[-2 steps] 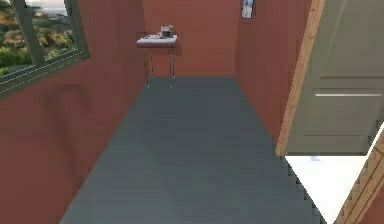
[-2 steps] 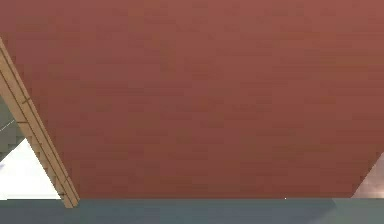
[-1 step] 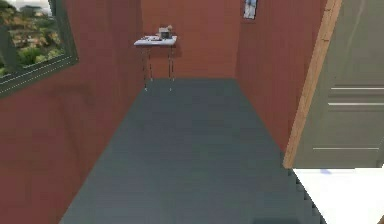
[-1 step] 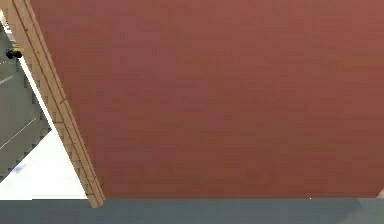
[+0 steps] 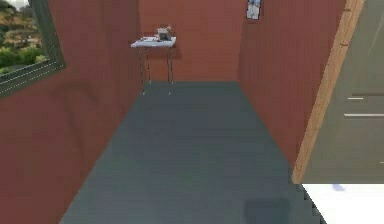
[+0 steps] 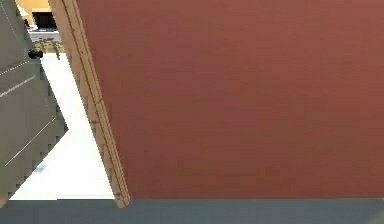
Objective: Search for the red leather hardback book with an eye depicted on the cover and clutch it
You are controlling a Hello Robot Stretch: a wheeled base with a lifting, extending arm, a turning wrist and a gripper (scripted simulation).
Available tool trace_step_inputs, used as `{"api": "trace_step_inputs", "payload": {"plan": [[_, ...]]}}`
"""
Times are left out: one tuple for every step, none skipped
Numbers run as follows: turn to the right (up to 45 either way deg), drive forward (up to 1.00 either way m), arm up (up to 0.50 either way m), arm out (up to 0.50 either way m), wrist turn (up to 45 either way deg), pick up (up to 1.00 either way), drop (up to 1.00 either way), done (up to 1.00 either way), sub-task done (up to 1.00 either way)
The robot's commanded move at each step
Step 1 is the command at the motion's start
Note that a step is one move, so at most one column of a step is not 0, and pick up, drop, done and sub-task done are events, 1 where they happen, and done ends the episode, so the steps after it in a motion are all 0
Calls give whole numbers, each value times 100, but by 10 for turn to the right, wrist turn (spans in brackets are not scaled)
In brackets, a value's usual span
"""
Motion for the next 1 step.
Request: {"api": "trace_step_inputs", "payload": {"plan": [[0, 100, 0, 0, 0, 0, 0, 0, 0]]}}
